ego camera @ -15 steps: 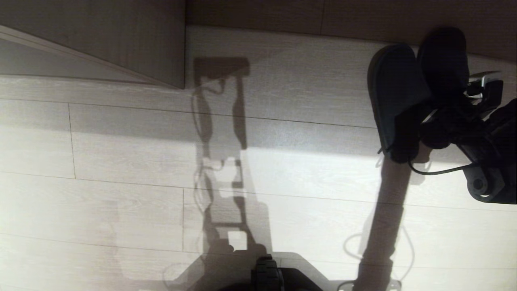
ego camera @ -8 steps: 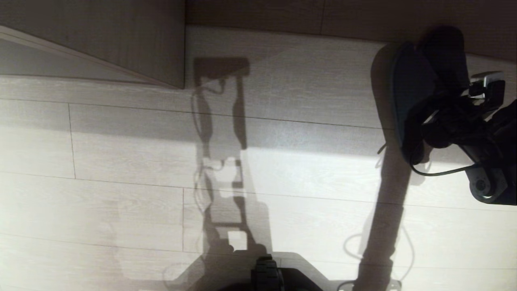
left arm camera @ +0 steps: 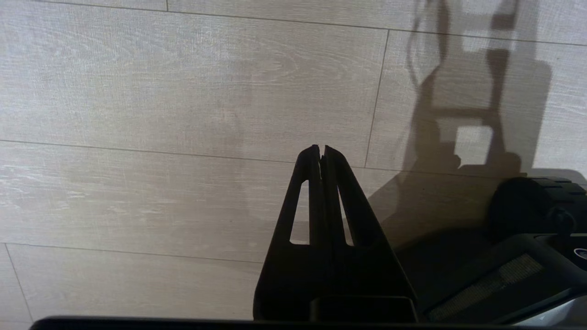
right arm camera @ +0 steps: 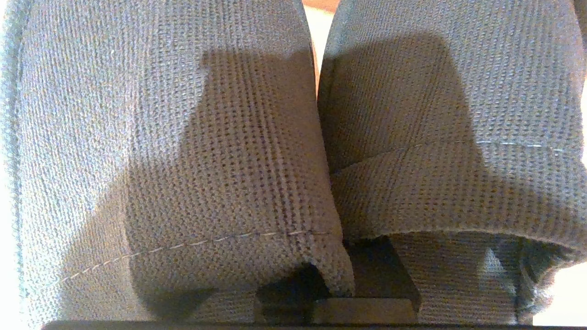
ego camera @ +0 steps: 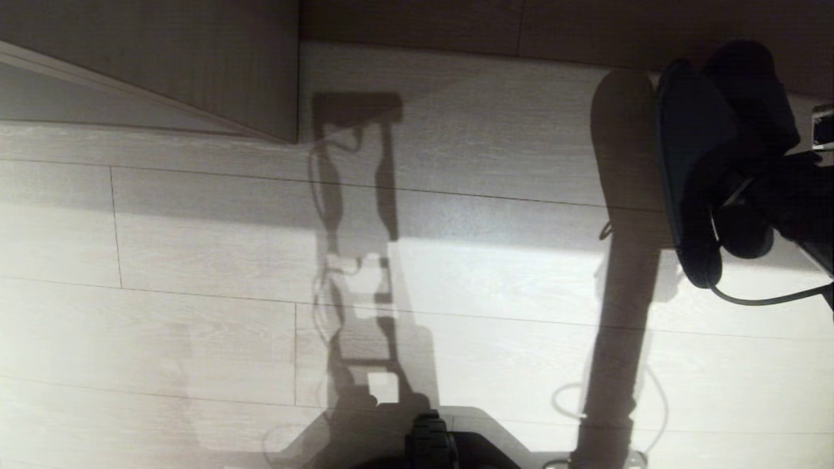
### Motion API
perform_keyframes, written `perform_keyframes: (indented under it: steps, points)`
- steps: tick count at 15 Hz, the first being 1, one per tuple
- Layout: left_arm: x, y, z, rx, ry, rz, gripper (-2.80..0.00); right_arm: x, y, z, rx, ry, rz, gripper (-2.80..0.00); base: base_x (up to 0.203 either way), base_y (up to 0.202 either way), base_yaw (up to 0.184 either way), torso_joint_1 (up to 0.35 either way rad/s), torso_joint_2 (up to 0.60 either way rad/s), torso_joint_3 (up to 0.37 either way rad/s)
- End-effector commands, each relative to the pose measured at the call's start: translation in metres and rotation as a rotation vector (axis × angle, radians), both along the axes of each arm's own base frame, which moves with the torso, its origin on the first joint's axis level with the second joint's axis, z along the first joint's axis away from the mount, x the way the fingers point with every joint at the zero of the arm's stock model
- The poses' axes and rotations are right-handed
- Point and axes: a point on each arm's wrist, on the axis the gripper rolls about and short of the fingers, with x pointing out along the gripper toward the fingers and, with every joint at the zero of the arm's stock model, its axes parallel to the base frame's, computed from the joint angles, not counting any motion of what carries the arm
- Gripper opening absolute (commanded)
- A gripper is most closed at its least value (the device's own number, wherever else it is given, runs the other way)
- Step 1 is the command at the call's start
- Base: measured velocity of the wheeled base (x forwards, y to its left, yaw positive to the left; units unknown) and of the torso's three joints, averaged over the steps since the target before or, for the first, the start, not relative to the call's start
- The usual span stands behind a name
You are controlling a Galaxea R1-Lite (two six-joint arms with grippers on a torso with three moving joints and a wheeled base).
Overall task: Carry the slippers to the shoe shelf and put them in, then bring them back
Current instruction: Pick up the slippers on the floor, then place the slippers into the shoe cabinet
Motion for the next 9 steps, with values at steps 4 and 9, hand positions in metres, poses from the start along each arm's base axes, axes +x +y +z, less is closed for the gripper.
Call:
perform_keyframes:
  steps: [4, 9]
  points:
    - [0.0, 0.0, 0.0, -0.001, 0.001, 0.0, -2.8, -0.1, 0.022, 0.022, -0.008, 0.055, 0.007, -2.8, 0.0, 0.0, 0.0, 0.0, 0.0, 0.0]
    - [0.0, 0.0, 0.0, -0.001, 0.001, 0.0, -2.8, -0.17, 0.038, 0.013, -0.011, 0.065, 0.0, -2.8, 0.0, 0.0, 0.0, 0.0, 0.0, 0.0]
